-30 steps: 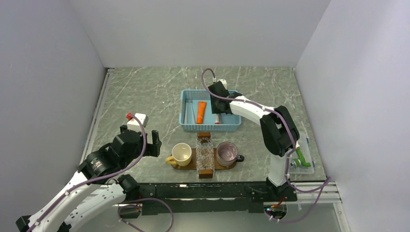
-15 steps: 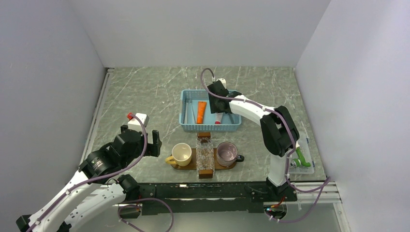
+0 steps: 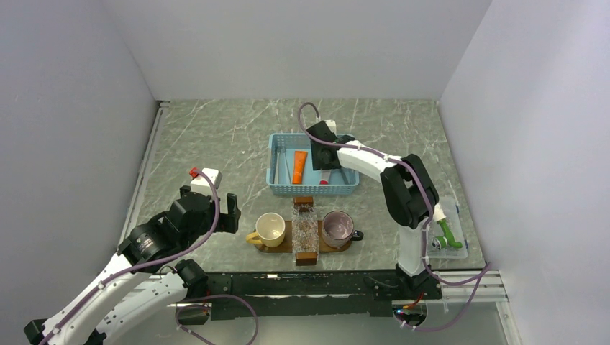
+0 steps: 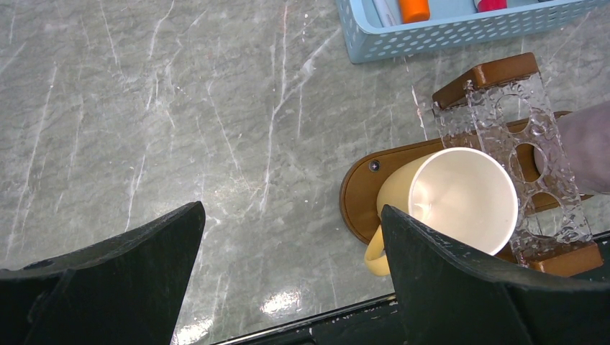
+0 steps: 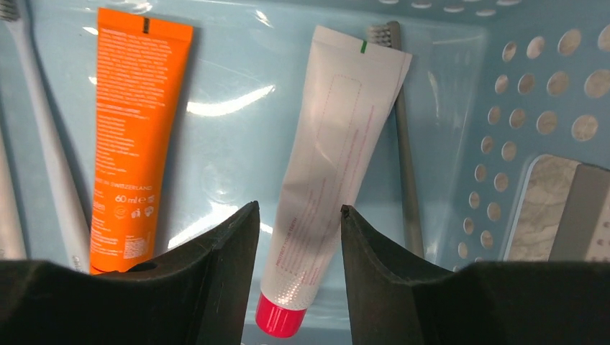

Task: Prepare toiletry sets of a toothbrush and toothpaste on the tray

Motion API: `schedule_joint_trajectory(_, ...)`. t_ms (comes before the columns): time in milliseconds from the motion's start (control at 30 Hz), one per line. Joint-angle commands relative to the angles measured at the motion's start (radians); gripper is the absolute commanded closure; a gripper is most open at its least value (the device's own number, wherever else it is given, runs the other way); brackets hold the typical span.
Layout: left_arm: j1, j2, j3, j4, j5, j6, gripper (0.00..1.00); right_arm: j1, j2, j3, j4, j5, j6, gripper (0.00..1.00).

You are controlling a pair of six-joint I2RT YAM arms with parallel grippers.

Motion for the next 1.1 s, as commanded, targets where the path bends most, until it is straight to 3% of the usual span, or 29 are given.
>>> schedule_joint_trajectory(0,-0.002,-0.002,0.023,0.024,0.01,0.006,0.01,-0.004,0.004,0.038,-0.032,0.035,0.039,0.52)
schedule_joint_trajectory(700,-0.002,-0.004,0.022,0.029,0.021,0.012,0.01,-0.004,0.074,0.04,-0.035,-0.024,0.081,0.51)
schedule_joint_trajectory(900,-0.001,-0.001,0.022,0.03,0.022,0.014,0.01,-0.002,0.064,0.042,-0.029,-0.03,0.071,0.57)
schedule_joint_trajectory(1067,-0.001,-0.001,0.023,0.03,0.022,0.013,0.01,-0.001,0.041,0.044,-0.028,-0.019,0.057,0.69)
